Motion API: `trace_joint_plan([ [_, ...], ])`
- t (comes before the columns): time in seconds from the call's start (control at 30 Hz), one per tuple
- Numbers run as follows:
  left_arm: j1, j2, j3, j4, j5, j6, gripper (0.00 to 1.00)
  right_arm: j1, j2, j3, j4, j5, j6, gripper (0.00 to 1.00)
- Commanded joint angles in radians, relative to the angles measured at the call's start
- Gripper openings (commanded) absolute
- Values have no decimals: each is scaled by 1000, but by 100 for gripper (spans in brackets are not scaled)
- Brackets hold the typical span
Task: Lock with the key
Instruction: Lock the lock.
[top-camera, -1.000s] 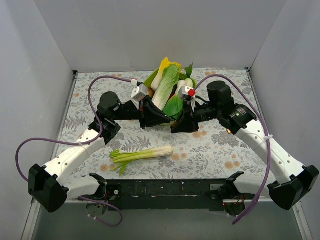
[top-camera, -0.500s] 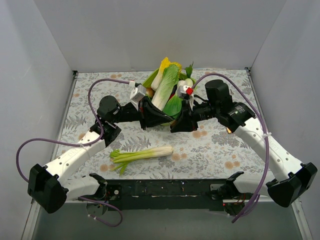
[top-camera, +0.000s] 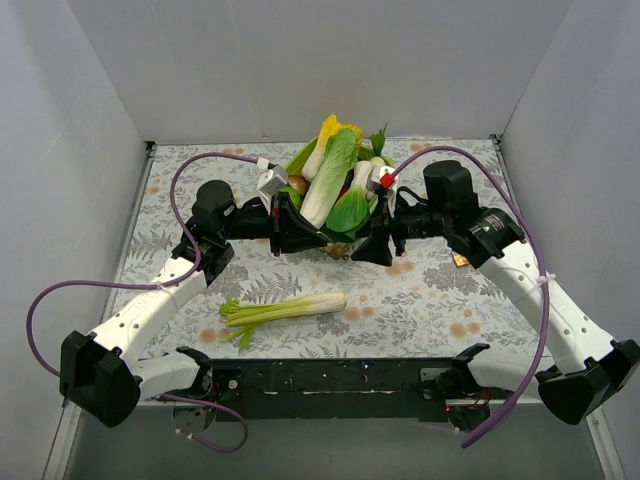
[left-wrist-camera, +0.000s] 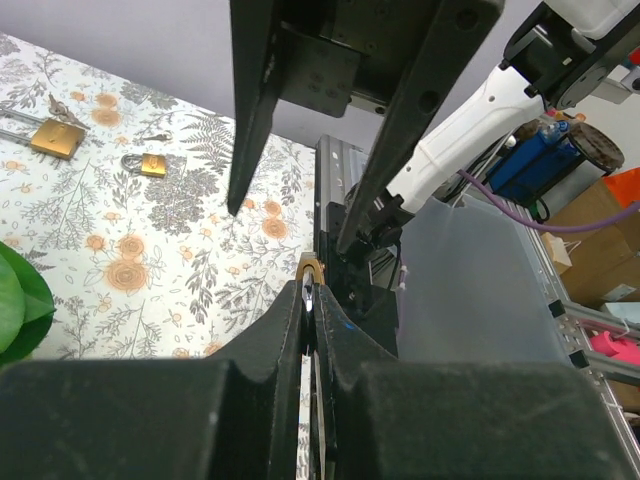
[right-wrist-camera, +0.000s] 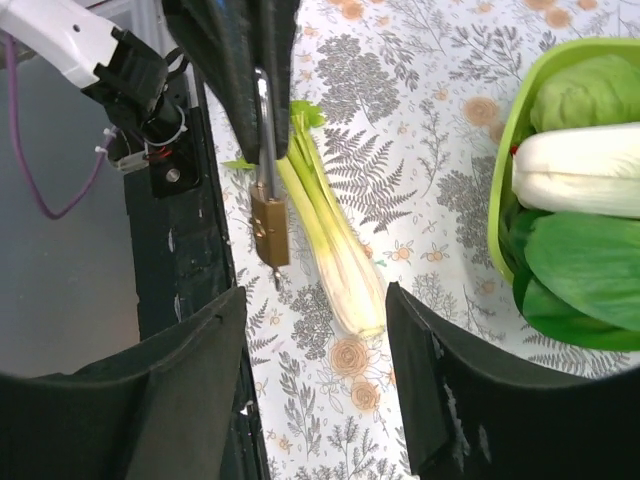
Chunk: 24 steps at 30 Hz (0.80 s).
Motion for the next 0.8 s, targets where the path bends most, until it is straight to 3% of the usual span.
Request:
trace_joint_plan([
  [0.0, 1, -42, 29, 11, 4, -38, 0, -18, -19, 9, -51, 5, -11, 66],
  [0.27, 1, -34, 33, 54, 4, -89, 0, -20, 6, 2, -19, -142, 50, 56],
  [0.77, 1, -22, 76, 34, 2, -98, 0, -3, 19, -8, 33, -169, 79, 38],
])
